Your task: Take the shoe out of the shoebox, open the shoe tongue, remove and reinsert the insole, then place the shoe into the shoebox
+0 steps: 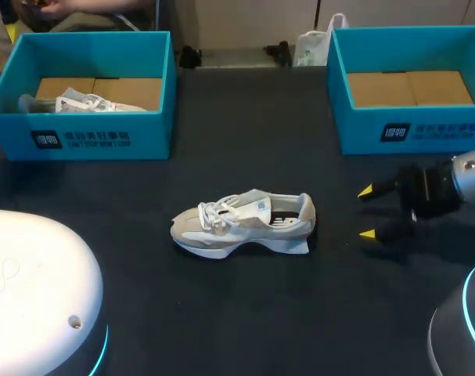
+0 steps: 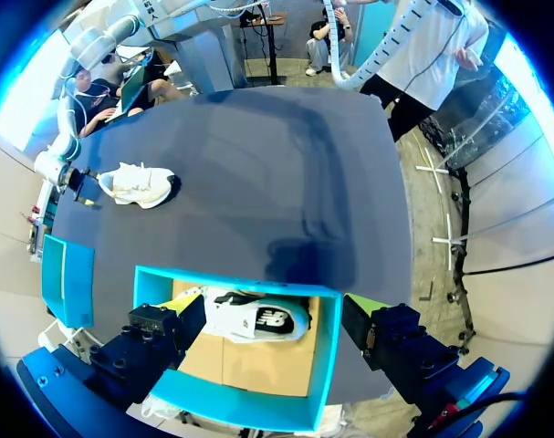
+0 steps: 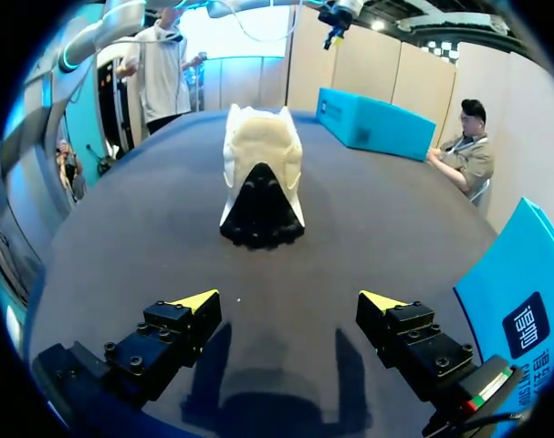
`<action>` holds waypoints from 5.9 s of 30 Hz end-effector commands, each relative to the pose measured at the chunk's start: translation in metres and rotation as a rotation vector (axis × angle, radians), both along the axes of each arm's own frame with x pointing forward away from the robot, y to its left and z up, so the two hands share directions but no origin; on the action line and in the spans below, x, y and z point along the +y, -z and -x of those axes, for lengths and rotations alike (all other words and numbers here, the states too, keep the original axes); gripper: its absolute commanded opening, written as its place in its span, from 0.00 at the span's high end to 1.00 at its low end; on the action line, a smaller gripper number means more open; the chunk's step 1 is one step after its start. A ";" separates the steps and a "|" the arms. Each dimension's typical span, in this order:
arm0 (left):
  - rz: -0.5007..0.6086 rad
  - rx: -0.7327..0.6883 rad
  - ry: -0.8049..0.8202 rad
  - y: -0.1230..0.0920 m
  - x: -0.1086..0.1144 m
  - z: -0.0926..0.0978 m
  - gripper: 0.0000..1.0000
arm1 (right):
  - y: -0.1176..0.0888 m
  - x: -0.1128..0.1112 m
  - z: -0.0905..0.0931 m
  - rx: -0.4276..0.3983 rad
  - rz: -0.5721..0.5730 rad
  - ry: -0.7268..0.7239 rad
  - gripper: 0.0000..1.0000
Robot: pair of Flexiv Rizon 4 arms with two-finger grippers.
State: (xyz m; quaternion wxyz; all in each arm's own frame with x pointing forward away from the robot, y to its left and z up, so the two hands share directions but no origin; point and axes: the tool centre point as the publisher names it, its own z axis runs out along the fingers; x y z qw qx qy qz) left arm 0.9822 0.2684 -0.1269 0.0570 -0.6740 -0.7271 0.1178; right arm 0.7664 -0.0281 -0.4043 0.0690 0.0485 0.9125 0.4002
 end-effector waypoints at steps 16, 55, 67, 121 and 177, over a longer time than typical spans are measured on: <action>-0.003 0.002 0.001 -0.001 0.000 -0.001 0.00 | 0.007 0.028 0.016 0.036 -0.056 -0.008 0.00; -0.003 0.002 0.001 -0.001 0.000 -0.001 0.00 | 0.002 0.116 0.007 0.048 -0.129 -0.016 0.00; -0.003 0.002 0.001 -0.001 0.000 -0.001 0.00 | 0.002 0.133 0.008 0.067 -0.147 -0.041 0.00; 0.051 0.011 -0.089 -0.007 -0.034 0.024 0.00 | 0.019 0.155 0.012 0.078 -0.178 -0.079 1.00; -0.262 -0.131 -1.472 -0.005 -0.198 0.056 0.00 | 0.019 0.155 0.012 0.078 -0.178 -0.079 1.00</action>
